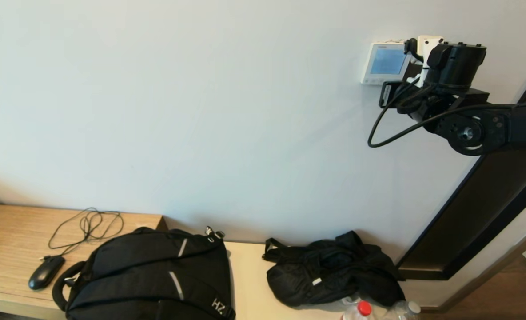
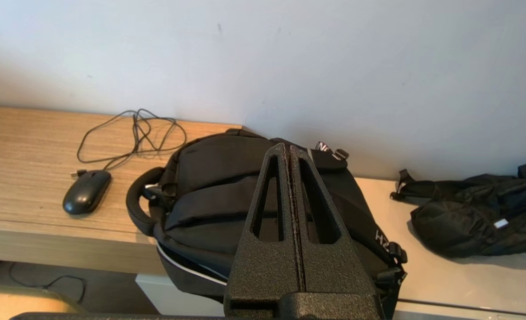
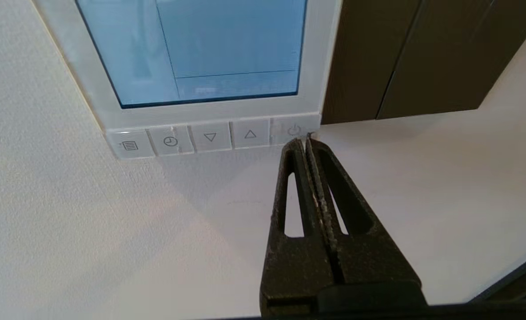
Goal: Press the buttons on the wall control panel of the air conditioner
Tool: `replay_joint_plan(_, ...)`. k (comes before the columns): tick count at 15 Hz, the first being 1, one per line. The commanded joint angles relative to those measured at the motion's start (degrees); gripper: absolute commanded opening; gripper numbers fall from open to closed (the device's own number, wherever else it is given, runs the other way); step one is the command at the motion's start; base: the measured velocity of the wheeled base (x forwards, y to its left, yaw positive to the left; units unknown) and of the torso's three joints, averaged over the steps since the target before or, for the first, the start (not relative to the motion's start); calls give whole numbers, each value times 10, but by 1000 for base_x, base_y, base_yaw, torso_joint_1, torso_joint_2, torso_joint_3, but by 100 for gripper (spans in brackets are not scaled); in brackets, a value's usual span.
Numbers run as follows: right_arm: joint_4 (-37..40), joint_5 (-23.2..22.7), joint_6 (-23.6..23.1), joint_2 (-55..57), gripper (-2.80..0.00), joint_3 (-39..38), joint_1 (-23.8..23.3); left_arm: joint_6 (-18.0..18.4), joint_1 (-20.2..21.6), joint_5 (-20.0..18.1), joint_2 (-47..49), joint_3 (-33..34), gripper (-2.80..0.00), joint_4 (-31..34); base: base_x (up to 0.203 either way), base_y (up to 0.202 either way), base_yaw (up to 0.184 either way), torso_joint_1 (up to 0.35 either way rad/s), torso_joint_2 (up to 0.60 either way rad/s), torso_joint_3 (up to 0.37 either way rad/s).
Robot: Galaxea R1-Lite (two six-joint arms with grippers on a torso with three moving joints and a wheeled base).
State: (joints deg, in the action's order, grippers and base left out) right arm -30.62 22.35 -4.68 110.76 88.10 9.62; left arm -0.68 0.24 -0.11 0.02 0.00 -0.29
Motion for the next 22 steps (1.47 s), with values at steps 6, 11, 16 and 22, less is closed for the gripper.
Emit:
replay_joint_plan(6,-2,3,-2,-135,-280,-114,6,0,0,0,0,0,-280,-1,0,0,0,0,0,0)
replay_joint_plan(11,-1,16,-6,-278,-280,-244,7,0,0,0,0,0,-280,0,0,0,0,0,0,0)
replay_joint_plan(16,5,49,-14,-457,-280,-423,0,0,0,0,0,0,-280,-1,0,0,0,0,0,0)
replay_joint_plan(22,18,182,-50,-641,-280,-641,-6,0,0,0,0,0,-280,0,0,0,0,0,0,0)
